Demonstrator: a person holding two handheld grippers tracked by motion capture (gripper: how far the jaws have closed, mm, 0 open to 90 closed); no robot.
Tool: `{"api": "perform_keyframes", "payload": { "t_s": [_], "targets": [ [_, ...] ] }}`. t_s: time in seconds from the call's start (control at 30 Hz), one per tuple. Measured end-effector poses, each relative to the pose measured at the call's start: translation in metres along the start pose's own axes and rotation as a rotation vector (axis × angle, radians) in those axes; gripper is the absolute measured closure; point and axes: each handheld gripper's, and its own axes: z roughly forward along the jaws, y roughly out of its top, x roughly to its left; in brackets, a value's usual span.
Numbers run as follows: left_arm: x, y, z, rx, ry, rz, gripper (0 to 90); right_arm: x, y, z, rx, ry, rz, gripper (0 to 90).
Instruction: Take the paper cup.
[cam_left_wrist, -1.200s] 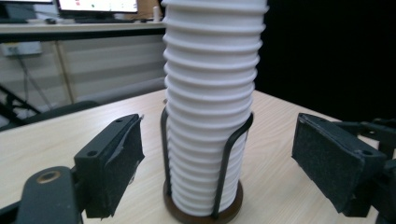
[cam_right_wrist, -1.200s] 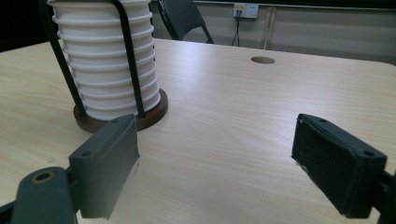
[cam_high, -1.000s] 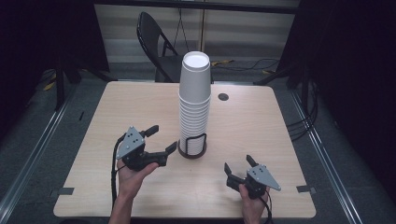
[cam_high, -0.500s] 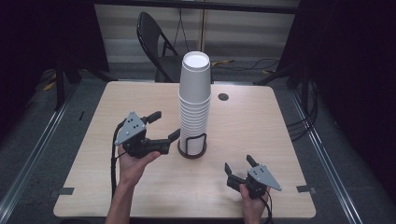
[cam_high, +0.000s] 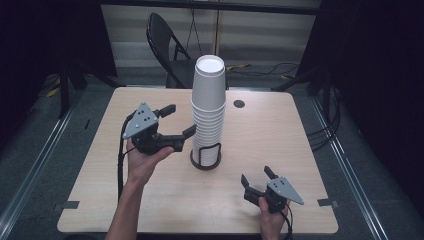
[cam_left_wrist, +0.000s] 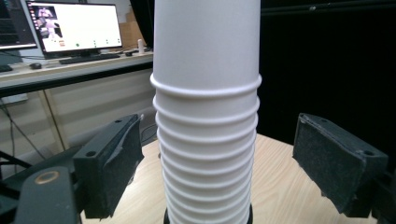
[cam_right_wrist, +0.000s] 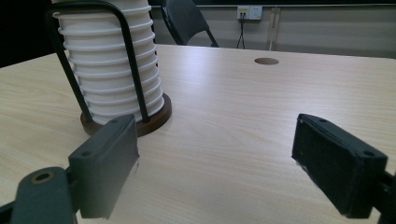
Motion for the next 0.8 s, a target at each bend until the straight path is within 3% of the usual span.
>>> {"api": "perform_keyframes", "payload": {
  "t_s": [0.2,0.27,0.5,0.8],
  "targets": [
    [0.003,0.017,0.008,-0.006,-0.013,0.011,15.5,0.0,0.0,0.0,-0.003,0.002,0.003,13.8],
    [0.004,0.021,0.011,-0.017,-0.028,-0.008,15.5,0.0,0.0,0.0,-0.005,0.004,0.004,13.9],
    [0.011,0.034,0.025,-0.012,-0.049,-0.008,15.4,-0.004,-0.001,-0.003,-0.024,0.036,0.045,14.1],
    [0.019,0.048,0.038,-0.011,-0.078,-0.01,15.4,-0.003,-0.001,-0.002,-0.025,0.03,0.021,14.2]
  ]
}}
